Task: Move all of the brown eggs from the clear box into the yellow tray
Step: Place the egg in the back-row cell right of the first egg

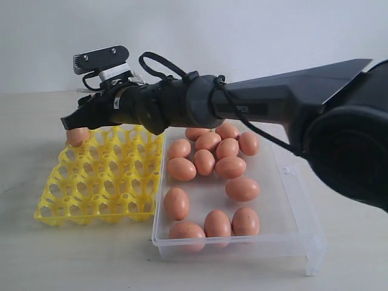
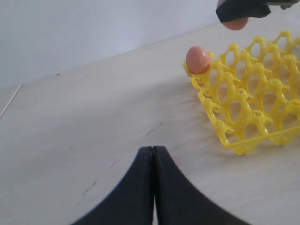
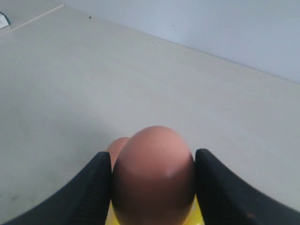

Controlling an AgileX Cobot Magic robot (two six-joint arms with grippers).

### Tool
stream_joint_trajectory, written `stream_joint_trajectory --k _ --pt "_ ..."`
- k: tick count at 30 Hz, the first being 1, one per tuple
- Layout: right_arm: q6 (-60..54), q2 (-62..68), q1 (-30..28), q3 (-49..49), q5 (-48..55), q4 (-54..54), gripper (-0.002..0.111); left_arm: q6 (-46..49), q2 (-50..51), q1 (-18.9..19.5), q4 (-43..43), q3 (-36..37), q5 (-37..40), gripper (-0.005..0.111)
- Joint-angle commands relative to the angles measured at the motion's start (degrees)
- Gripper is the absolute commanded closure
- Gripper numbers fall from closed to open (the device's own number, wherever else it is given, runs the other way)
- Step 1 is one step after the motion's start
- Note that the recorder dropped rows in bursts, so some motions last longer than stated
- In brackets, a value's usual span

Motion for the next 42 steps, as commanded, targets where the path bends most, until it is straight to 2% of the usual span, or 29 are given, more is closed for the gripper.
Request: stream_joint_trajectory --k 1,12,18,24,32,36,42 --pt "3.12 4.21 0.02 -4.84 -0.52 -3.14 0.108 -0.37 -0.35 -0.11 0.0 -0.23 -0.45 0.107" --pt "2.95 9.42 -0.24 -8.28 -3.23 -6.81 0.106 -0.25 -0.35 -0.11 0.0 -0.23 -0.45 0.107" --pt "2.95 10.2 -0.56 -8.28 -5.46 -6.81 0.083 -0.25 -0.35 -0.11 0.0 -0.23 -0.45 0.107" --pt "2.95 10.97 -0.94 -8.28 -6.64 -6.68 0.054 -0.25 -0.35 -0.11 0.0 -0.23 -0.45 0.107" --pt "2.95 11.29 -1.37 -8.28 -5.01 -6.57 0.044 -0.25 -0.35 -0.11 0.0 -0.23 -0.45 0.107" --pt "1.84 7.03 -1.37 -8.28 2.22 -6.84 0.044 -0.25 -0.35 -0.11 0.0 -0.23 -0.45 0.107" --pt "1.71 -4.33 -1.37 -7.88 31.04 -9.6 0.044 -0.25 -0.35 -0.11 0.0 -0.23 -0.45 0.107"
